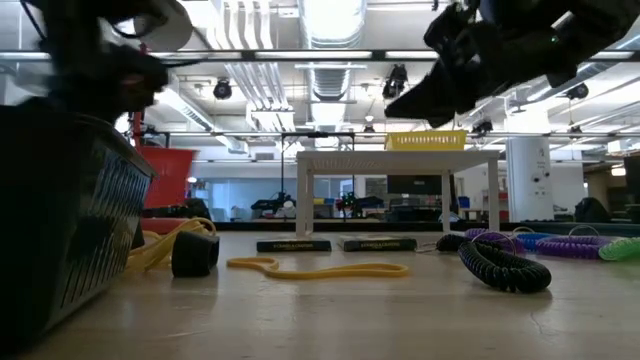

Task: Pick & Place Office Desk Supplies
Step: Put the red basket on the shelf

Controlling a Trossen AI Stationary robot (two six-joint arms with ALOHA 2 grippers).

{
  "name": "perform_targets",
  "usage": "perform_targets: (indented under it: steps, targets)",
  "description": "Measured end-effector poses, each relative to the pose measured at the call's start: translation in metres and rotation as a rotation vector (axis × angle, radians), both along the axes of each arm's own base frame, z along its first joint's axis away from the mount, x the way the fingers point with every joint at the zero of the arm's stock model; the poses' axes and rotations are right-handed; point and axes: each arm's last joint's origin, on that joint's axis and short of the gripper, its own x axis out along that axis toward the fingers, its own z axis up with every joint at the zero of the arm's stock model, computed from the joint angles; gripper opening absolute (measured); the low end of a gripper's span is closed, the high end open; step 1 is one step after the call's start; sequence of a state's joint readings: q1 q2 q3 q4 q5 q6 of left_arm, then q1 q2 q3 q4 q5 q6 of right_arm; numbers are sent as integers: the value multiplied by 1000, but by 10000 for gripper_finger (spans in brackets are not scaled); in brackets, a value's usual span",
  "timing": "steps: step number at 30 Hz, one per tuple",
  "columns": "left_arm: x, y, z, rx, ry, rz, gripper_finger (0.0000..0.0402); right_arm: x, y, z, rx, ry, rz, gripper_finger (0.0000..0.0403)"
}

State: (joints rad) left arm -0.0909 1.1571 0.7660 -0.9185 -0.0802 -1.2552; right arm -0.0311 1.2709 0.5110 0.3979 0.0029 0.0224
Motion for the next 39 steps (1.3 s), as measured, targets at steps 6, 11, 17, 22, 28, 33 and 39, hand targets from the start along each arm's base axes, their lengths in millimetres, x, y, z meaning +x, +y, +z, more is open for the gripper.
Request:
perform_targets:
  steps: [6,11,17,22,28,33,39]
  targets:
    - [63,35,10,125,-76,-213,6,-1,-8,2,80,-11,-59,134]
    - [122,41,13,183,-54,-384,14,-3,-9,17,142,-69,-83,181]
    - [177,35,21,238,-95,-528,20,12,-2,27,203,27,-70,215]
    - [196,35,27,263,-129,-545,18,25,4,28,216,162,-163,218]
    - [200,35,26,291,-151,-538,20,37,10,25,208,207,-217,219]
    - [202,35,27,306,-166,-531,21,46,9,12,199,248,-248,210]
    - [203,36,27,336,-169,-570,21,50,9,4,181,278,-270,141]
